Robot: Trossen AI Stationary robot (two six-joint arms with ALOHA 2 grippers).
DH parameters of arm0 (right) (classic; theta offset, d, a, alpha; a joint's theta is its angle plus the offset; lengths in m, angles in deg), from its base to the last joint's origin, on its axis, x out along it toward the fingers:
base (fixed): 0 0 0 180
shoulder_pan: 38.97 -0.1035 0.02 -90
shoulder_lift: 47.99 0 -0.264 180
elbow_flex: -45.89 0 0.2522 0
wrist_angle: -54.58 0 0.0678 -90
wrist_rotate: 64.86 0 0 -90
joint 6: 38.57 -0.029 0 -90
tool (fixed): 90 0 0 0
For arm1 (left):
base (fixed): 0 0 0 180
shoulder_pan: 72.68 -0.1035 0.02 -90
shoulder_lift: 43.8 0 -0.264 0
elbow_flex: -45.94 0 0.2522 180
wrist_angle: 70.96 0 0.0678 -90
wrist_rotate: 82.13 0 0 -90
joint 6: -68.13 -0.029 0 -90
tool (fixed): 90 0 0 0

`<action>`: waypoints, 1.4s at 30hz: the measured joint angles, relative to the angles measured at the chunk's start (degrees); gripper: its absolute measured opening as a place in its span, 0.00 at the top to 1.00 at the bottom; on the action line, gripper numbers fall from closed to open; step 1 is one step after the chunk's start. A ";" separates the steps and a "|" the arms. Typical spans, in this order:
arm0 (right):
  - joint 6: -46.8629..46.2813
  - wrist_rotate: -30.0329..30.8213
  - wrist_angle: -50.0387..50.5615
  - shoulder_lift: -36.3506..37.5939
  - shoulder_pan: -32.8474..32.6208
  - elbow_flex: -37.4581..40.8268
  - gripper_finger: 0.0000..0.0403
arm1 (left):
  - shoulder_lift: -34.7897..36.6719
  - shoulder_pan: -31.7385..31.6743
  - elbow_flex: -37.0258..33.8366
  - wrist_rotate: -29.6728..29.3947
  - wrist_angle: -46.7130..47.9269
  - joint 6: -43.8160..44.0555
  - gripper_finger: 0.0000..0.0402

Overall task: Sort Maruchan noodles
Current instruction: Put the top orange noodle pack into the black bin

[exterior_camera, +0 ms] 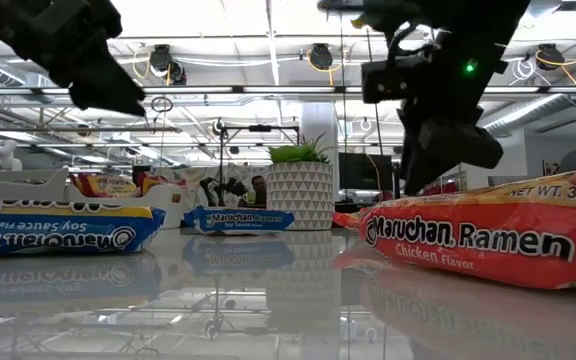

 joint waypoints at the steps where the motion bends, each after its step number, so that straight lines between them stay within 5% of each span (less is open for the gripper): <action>1: -0.21 -0.37 0.08 0.00 0.65 0.32 0.61 | -0.25 0.25 0.00 0.00 1.16 0.97 0.37; 10: 1.76 -14.18 -8.85 0.22 6.62 3.65 0.65 | -4.82 1.77 0.00 0.02 2.14 7.42 0.37; 20: 5.70 -24.87 -35.12 1.61 6.67 3.70 0.66 | -5.62 2.97 0.00 0.11 -7.99 5.12 0.37; 32: -5.18 -21.66 -19.81 7.85 2.46 3.70 0.62 | -5.62 2.81 0.00 0.04 -9.62 1.25 0.37; 42: -5.15 -22.55 -18.93 6.88 -0.78 3.83 0.42 | -5.62 2.81 0.00 0.04 -10.06 2.52 0.37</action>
